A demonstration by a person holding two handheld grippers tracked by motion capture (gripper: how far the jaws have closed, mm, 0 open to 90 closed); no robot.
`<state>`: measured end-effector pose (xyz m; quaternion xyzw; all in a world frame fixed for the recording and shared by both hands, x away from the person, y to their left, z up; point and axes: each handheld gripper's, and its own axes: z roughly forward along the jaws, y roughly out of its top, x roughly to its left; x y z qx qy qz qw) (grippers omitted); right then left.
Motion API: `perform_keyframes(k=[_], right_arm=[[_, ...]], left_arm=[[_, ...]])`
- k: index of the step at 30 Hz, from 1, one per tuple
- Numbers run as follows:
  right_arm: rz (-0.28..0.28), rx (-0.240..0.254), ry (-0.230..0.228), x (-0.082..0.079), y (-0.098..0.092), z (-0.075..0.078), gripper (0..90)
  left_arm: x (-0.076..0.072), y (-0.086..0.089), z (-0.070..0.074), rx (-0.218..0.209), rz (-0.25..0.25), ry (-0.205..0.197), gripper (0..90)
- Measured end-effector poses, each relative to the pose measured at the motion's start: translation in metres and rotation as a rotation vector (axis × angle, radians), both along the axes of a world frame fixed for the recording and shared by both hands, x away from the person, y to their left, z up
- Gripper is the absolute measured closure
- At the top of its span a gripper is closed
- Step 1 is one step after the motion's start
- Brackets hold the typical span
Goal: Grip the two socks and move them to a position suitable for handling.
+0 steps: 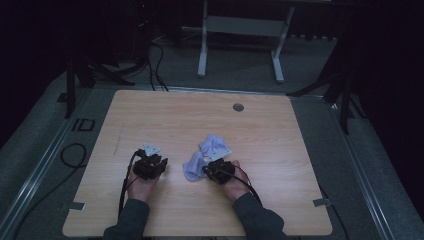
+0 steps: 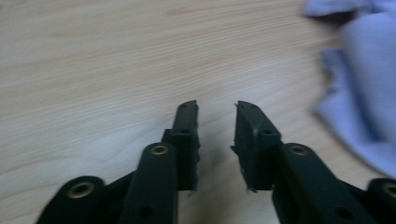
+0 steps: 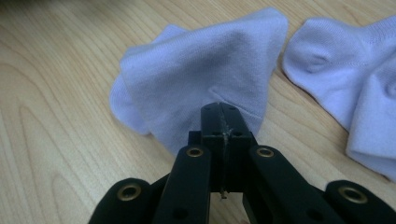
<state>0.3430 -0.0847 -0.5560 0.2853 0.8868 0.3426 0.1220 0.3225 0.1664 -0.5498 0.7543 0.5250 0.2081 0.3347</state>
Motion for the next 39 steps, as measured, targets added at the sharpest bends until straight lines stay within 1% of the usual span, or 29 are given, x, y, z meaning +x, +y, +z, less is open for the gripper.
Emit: perform_keyframes(k=[1,3,7,10,12,14,16,22,27,33,36,39], right_arm=[[0.002,-0.001,-0.002,-0.001,0.0,0.0,89.9],[0.004,-0.002,-0.007,-0.002,-0.001,0.0,89.9],[0.009,0.0,-0.009,-0.004,-0.002,-0.001,89.9],[0.013,0.001,-0.01,-0.005,-0.003,-0.001,89.9],[0.016,0.0,-0.01,-0.006,-0.003,-0.001,89.9],[0.018,0.0,-0.01,-0.007,-0.004,-0.001,89.9],[0.018,0.001,-0.008,-0.007,-0.004,-0.001,89.9],[0.021,0.006,-0.006,-0.009,-0.006,-0.001,89.9],[0.023,0.005,-0.001,-0.012,-0.011,-0.001,89.9],[0.019,0.005,0.006,-0.016,-0.019,0.0,89.9],[0.02,-0.001,0.009,-0.017,-0.023,0.0,89.9],[0.015,0.002,0.015,-0.019,-0.028,0.0,89.9]], left_arm=[[-0.002,-0.003,0.001,-0.003,-0.021,-0.004,72.4],[-0.004,-0.01,0.003,-0.032,-0.061,-0.005,75.9],[-0.008,-0.022,0.006,-0.052,-0.13,-0.013,83.6],[-0.01,-0.032,0.005,-0.057,-0.17,-0.016,89.1],[-0.01,-0.037,0.003,-0.051,-0.186,-0.011,89.3],[-0.01,-0.043,0.0,-0.056,-0.201,-0.004,89.3],[-0.009,-0.046,-0.004,-0.055,-0.205,0.007,89.3],[-0.008,-0.049,-0.009,-0.02,-0.209,0.043,89.3],[-0.009,-0.051,-0.009,0.009,-0.217,0.033,89.4],[-0.01,-0.049,-0.008,0.031,-0.213,0.031,89.4],[-0.011,-0.048,-0.008,0.05,-0.212,0.026,89.4],[-0.011,-0.045,-0.008,0.054,-0.211,0.028,89.4]])
